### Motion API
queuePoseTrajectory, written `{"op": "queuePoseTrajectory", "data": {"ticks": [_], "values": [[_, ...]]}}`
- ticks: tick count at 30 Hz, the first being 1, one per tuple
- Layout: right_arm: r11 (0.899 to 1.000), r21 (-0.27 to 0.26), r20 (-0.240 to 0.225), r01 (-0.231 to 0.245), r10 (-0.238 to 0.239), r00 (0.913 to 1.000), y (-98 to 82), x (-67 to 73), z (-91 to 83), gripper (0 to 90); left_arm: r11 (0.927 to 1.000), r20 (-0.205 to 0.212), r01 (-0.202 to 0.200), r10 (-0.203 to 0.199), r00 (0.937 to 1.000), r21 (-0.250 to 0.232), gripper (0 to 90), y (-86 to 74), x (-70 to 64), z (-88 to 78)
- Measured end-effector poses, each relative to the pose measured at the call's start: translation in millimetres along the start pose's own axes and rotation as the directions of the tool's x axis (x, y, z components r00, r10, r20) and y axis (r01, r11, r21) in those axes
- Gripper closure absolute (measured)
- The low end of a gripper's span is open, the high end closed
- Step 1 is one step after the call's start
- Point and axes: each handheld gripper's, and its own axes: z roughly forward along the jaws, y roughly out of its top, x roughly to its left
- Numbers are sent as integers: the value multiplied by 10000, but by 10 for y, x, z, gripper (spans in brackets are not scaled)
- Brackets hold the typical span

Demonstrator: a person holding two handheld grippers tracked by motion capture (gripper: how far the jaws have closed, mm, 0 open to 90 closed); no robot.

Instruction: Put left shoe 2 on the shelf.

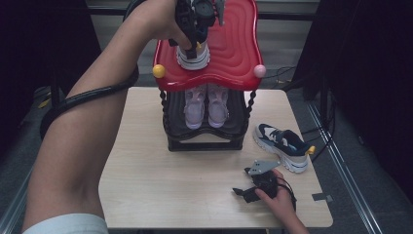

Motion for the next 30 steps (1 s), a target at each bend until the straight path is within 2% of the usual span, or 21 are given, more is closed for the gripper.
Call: {"op": "queuePoseTrajectory", "data": {"ticks": [5, 6, 9, 16, 30], "values": [[10000, 2, 1, -4, 4, 10000, 0, 0, 0, 123, 9995, 79, 309, -308, 9995, -113, 302, 2, 1, -26], [10000, 3, 0, -4, 4, 10000, 0, 0, 0, 123, 9987, 216, 486, -483, 9986, -131, 292, -1, 0, -32], [10000, 3, -1, -4, 4, 10000, 0, 0, 0, 123, 9986, 411, 521, -517, 9978, -92, 281, -10, -20, -29], [10000, 2, 1, -2, 2, 10000, 0, 0, 0, 123, 9989, 336, 434, -428, 9985, -188, 268, -35, -51, -62], [10000, -26, 5, -5, 5, 10000, -1, 1, 3, 123, 9952, 618, 942, -923, 9938, -278, 244, -55, -87, -134]]}}
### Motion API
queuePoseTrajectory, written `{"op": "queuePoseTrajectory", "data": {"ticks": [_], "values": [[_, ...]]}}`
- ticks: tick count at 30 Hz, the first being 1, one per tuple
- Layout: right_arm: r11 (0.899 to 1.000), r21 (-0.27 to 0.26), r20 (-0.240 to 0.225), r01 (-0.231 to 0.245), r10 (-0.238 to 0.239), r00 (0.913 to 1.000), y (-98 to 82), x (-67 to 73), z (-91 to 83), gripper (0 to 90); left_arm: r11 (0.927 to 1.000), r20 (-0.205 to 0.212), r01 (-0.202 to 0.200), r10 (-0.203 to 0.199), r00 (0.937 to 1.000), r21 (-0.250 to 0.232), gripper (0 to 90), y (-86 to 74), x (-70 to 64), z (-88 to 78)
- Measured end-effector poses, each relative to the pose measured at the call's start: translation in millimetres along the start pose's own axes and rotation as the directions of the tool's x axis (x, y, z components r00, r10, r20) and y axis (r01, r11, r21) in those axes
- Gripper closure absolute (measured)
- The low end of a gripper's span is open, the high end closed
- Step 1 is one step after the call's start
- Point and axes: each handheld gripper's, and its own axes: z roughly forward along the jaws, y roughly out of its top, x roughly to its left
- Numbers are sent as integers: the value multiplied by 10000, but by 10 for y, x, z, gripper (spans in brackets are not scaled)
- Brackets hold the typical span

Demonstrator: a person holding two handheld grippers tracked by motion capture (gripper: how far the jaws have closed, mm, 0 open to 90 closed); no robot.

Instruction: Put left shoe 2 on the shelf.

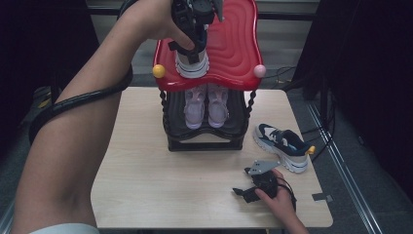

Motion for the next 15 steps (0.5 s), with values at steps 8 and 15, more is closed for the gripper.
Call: {"op": "queuePoseTrajectory", "data": {"ticks": [8, 15], "values": [[10000, 6, 0, -2, 2, 10000, 0, 0, -1, 123, 9994, 360, 349, -347, 9987, -67, 248, -48, -25, -94], [10000, 6, 0, -3, 3, 10000, 0, 0, 0, 123, 9969, 630, 758, -743, 9952, -224, 244, -121, -45, -150]]}}
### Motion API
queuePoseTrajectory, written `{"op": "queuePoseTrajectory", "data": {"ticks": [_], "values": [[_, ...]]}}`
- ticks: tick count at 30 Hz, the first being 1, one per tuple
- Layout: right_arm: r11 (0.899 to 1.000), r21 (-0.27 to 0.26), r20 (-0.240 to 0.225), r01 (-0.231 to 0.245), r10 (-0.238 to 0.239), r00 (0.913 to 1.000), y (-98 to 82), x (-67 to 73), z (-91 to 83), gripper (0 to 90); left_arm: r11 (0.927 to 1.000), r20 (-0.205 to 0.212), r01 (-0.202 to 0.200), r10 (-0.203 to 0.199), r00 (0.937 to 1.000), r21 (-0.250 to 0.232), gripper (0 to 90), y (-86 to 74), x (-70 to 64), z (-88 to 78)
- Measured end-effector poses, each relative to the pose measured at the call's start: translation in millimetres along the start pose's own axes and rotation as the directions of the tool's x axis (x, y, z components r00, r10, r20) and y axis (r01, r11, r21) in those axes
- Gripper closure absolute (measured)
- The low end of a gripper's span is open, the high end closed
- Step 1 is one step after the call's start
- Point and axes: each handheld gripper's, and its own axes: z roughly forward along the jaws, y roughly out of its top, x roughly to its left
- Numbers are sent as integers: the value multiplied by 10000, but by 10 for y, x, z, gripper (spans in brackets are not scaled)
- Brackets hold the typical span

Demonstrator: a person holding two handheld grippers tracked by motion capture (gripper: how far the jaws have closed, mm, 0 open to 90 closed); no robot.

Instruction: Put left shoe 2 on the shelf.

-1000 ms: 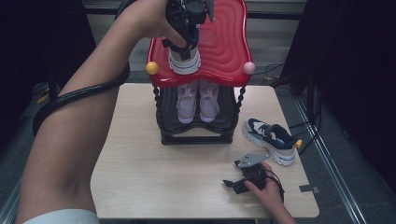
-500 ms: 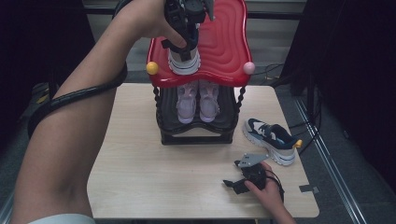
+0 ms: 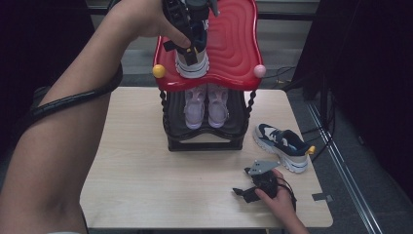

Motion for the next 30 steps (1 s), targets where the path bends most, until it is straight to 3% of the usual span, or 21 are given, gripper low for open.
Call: {"op": "queuePoseTrajectory", "data": {"ticks": [12, 15, 30], "values": [[10000, -1, -1, -1, 1, 10000, 0, 0, 0, 123, 9972, 499, 666, -683, 9964, 354, 241, -167, 5, -48], [10000, -5, -5, 11, -11, 10000, 0, -2, 0, 123, 9971, 600, 625, -650, 9961, 436, 248, -195, 2, -55], [10000, -1, 0, 1, -1, 10000, 0, -1, 0, 123, 9917, 862, 1146, -1194, 9891, 582, 250, -419, -78, 20]]}}
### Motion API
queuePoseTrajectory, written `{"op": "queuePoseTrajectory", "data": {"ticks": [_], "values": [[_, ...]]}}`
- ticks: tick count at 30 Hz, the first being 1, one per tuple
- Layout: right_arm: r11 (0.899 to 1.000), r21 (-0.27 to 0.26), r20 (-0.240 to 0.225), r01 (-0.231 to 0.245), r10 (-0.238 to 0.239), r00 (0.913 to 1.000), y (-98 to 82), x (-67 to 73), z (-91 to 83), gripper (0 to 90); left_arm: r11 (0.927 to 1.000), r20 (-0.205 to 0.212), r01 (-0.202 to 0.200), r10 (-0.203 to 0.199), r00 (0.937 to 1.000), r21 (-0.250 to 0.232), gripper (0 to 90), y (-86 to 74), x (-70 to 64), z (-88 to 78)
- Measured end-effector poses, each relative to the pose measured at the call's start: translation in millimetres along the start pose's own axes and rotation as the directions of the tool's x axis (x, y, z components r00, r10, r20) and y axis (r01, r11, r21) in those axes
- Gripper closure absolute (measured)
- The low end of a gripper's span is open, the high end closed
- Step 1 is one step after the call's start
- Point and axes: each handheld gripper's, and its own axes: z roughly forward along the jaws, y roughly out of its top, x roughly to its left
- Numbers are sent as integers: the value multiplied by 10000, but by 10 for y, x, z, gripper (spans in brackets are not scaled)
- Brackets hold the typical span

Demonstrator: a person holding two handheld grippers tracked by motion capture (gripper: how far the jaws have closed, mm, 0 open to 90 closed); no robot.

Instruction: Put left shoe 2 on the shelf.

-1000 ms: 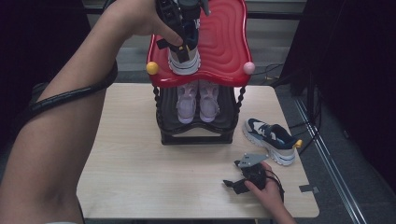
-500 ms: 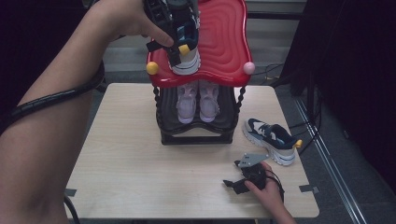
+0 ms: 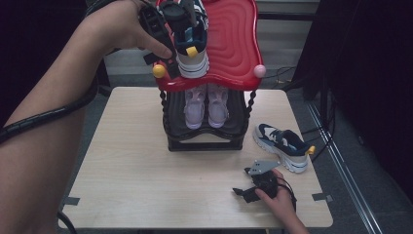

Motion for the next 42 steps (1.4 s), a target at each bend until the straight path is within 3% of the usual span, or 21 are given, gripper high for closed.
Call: {"op": "queuePoseTrajectory", "data": {"ticks": [10, 23, 30, 31, 42], "values": [[10000, 0, 2, 2, -2, 10000, 0, 0, 0, 123, 9994, 310, 266, -272, 9992, 206, 258, -157, -6, 96], [10000, 3, 1, -1, 1, 10000, 0, 1, 0, 123, 9986, 410, 128, -149, 9990, 504, 263, -371, -89, 262], [10000, 1, 3, -3, 3, 10000, 0, 1, 0, 123, 9989, 472, 236, -255, 9986, 415, 262, -493, -116, 335], [10000, 27, -2, 1, -1, 10000, 1, 0, -2, 123, 9985, 472, 392, -410, 9980, 372, 262, -512, -122, 349], [10000, 27, 3, 0, 0, 10000, 1, 1, -3, 123, 9958, 559, 490, -534, 9970, 772, 264, -704, -149, 553]]}}
